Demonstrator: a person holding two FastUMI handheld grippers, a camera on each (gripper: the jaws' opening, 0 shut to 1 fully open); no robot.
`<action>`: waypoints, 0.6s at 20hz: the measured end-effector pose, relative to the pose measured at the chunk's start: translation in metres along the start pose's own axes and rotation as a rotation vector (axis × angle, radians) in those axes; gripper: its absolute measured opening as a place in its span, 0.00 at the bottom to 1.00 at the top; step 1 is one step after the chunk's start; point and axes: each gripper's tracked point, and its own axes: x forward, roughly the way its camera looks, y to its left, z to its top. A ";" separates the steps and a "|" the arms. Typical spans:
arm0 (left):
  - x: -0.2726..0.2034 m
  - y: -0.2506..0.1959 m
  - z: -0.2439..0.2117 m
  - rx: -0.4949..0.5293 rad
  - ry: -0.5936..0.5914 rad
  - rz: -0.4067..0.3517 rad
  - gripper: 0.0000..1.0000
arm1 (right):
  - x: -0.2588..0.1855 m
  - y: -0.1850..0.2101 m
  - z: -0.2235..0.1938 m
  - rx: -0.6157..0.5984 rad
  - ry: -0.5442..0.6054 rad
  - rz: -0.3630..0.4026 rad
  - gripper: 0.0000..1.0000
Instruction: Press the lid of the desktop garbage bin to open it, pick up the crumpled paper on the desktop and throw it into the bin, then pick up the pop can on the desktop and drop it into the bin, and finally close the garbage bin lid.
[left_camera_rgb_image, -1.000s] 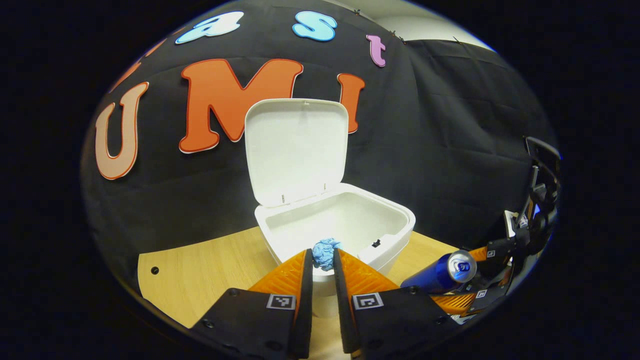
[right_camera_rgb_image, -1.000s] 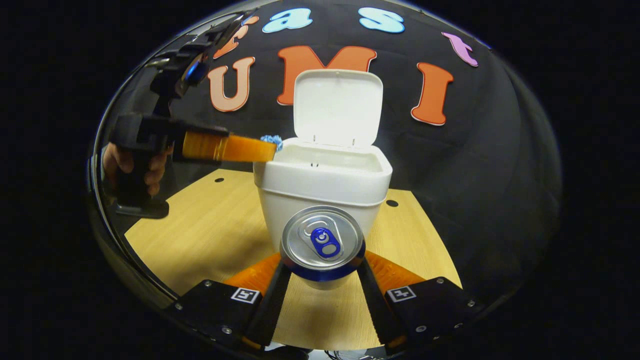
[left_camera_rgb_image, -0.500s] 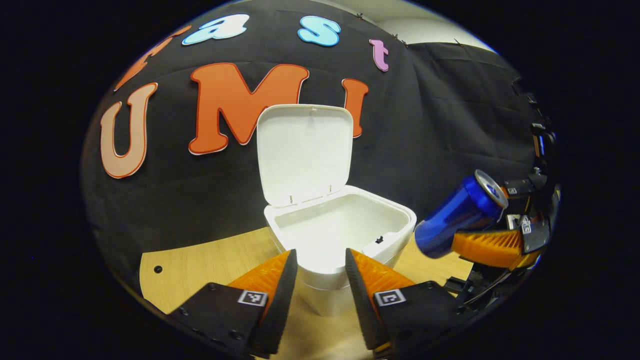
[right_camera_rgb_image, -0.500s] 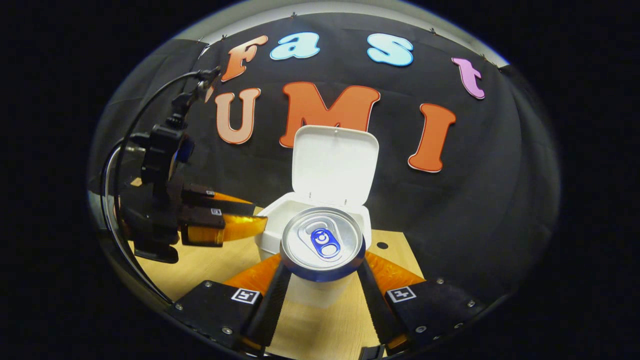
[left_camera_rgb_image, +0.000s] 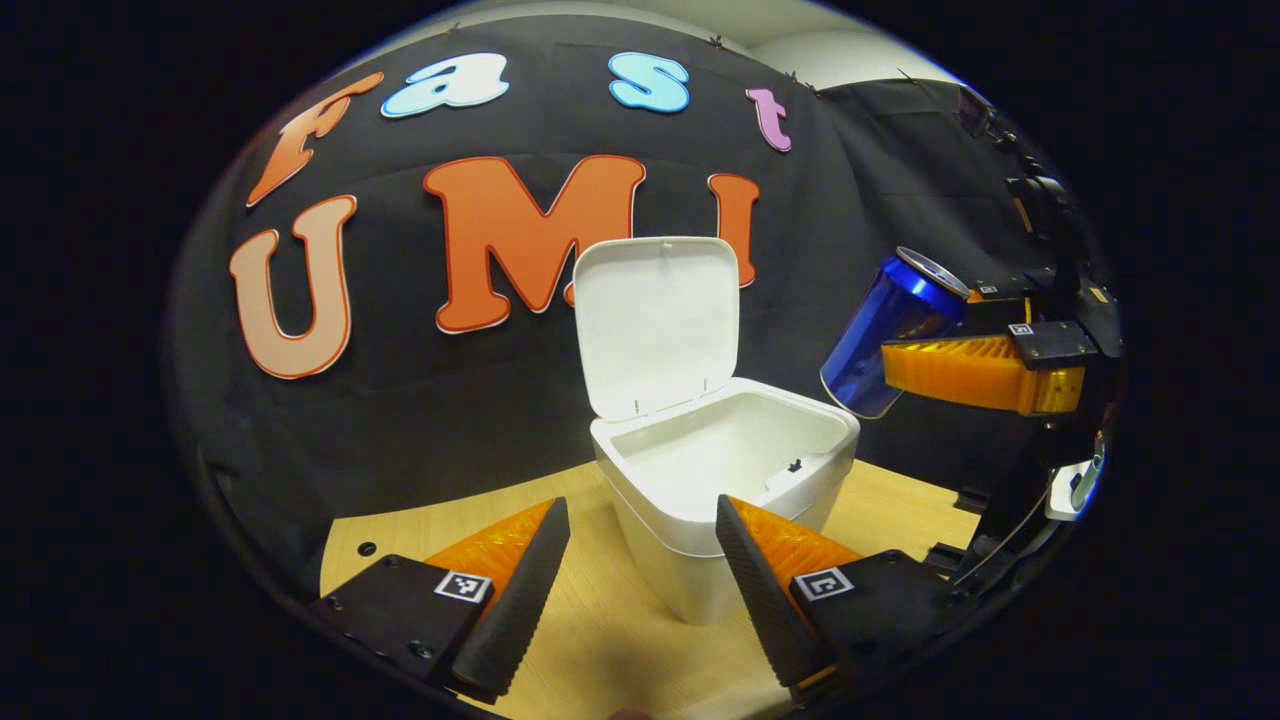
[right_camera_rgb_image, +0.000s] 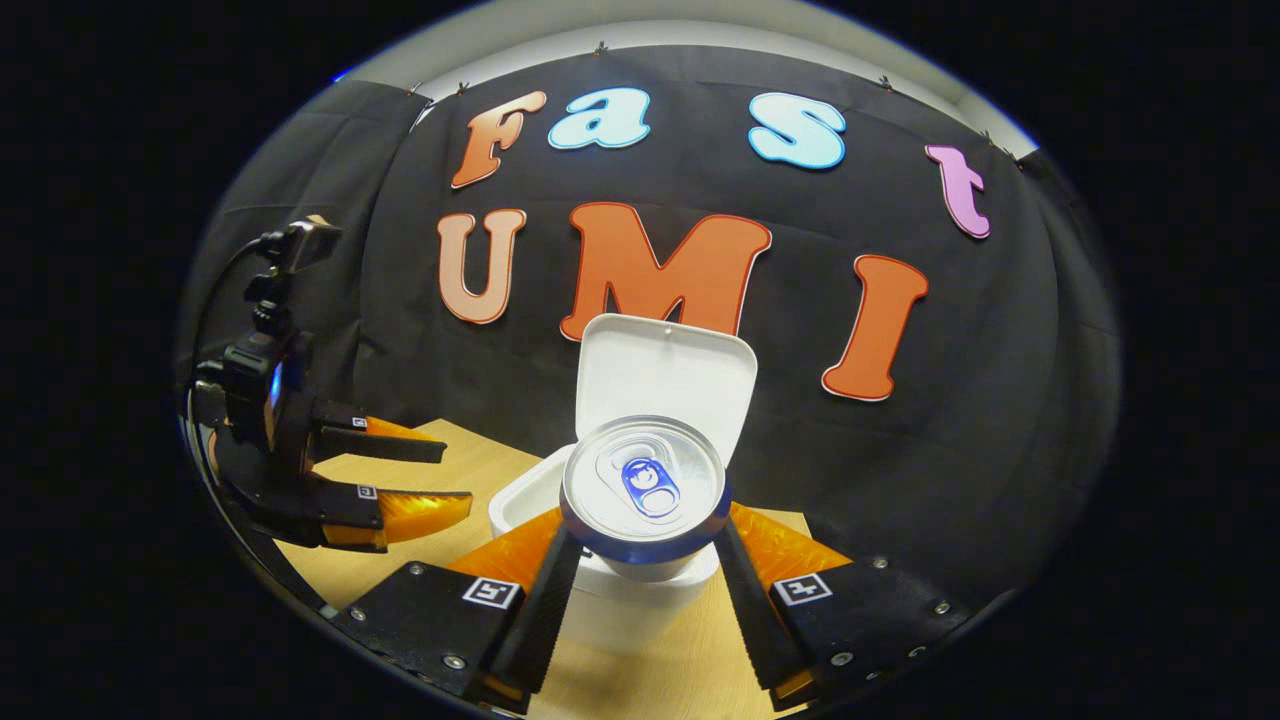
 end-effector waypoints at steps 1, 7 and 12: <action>-0.004 0.006 0.002 0.001 -0.008 0.016 0.95 | 0.005 0.000 0.001 -0.006 -0.002 0.003 0.77; -0.020 0.041 0.002 -0.008 -0.020 0.138 0.92 | 0.036 -0.005 -0.011 -0.016 0.033 0.018 0.77; -0.033 0.055 -0.006 -0.037 -0.006 0.192 0.98 | 0.054 -0.006 -0.036 -0.019 0.104 0.012 0.77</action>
